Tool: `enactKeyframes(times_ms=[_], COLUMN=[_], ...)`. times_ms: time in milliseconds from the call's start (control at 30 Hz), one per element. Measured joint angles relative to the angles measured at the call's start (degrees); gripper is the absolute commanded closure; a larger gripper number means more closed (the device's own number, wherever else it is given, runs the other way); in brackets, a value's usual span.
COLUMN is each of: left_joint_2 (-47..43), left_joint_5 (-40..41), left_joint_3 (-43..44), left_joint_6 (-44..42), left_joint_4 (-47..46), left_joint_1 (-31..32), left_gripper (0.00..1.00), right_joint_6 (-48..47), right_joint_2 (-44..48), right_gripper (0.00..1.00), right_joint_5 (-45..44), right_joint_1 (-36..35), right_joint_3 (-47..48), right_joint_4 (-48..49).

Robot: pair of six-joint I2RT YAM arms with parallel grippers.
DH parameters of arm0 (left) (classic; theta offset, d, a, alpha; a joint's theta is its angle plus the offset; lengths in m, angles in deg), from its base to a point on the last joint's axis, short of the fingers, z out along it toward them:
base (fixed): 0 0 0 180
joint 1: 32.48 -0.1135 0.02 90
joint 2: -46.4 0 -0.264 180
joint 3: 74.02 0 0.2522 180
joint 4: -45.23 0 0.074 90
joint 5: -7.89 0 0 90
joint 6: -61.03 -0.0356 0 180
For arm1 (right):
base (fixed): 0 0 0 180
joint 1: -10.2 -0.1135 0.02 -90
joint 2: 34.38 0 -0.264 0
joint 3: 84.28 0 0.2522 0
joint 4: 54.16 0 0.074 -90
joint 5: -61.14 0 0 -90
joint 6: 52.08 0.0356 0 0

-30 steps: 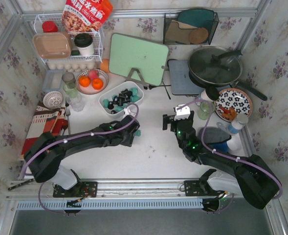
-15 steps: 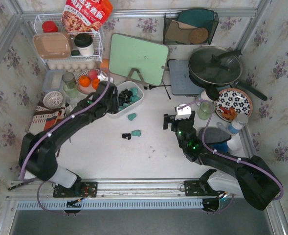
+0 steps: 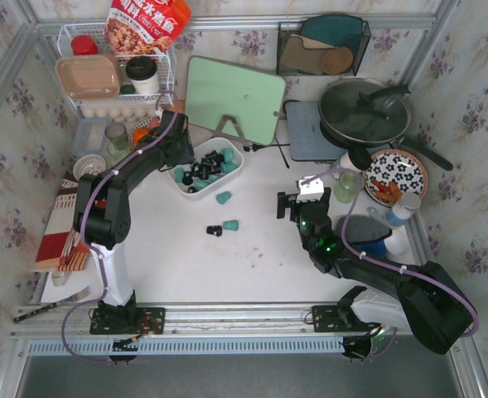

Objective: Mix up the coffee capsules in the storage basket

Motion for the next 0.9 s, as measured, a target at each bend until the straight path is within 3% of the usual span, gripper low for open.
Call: enactKeyframes(times_ms=[167, 400, 600, 900], left_joint_2=[2.84, 2.1, -6.99, -22.67], left_joint_5=[-1.29, -3.89, -4.11, -0.81], left_joint_3=[1.49, -0.81, -7.08, -20.65], left_joint_6=[3.34, 5.73, 5.46, 0.02], left_joint_4=[0.0, -1.86, -4.09, -5.05], left_joint_1=[-0.85, -0.66, 1.86, 10.99], left_gripper=[0.34, 0.32, 0.31, 0.31], right_joint_6=[0.15, 0.24, 0.24, 1.09], right_joint_2=[-0.79, -1.11, -0.96, -0.42], right_gripper=[0.0, 0.0, 0.0, 0.0], right_joint_5=[0.02, 0.02, 0.02, 0.13], right_joint_1=[0.0, 0.0, 0.0, 0.0], right_joint_3=[0.44, 0.7, 0.7, 0.7], right_joint_4=[0.0, -0.02, -0.02, -0.37])
